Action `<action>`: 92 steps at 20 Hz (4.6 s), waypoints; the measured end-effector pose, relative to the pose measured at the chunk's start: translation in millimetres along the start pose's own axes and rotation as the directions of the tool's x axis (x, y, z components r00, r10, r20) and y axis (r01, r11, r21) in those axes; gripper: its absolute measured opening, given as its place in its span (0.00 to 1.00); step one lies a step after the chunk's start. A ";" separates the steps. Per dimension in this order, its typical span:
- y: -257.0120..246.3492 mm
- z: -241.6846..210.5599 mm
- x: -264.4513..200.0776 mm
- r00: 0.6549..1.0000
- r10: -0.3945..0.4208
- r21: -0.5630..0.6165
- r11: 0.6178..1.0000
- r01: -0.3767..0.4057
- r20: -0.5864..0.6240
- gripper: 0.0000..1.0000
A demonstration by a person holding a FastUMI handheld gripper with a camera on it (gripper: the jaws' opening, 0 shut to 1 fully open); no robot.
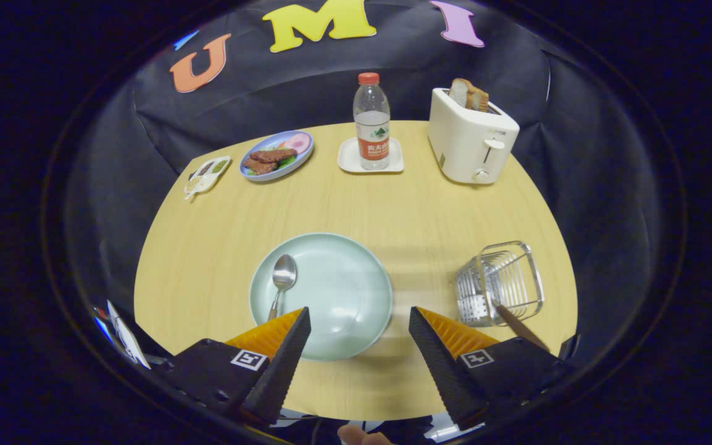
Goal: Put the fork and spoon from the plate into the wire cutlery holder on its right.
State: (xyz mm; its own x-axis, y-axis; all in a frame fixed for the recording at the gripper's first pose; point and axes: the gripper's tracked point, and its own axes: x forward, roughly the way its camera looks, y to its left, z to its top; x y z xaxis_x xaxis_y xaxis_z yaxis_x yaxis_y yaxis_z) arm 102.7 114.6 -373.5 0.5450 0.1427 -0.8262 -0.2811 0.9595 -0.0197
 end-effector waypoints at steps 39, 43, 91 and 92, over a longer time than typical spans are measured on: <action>25.6 -23.5 20.0 0.999 0.017 -0.043 0.999 -0.018 -0.037 0.01; -11.7 -6.1 -9.7 1.000 0.019 -0.030 0.999 -0.020 -0.014 0.01; -178.7 13.6 -46.0 0.846 -0.086 -0.089 0.995 0.046 -0.526 0.11; -175.5 14.6 -47.2 0.855 -0.086 -0.091 0.995 0.046 -0.512 0.16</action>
State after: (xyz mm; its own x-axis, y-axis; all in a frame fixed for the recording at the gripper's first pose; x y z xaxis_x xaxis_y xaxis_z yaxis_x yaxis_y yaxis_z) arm 137.8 -57.0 -322.8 0.0861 -0.0851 -0.9926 -0.3265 0.9389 -0.1088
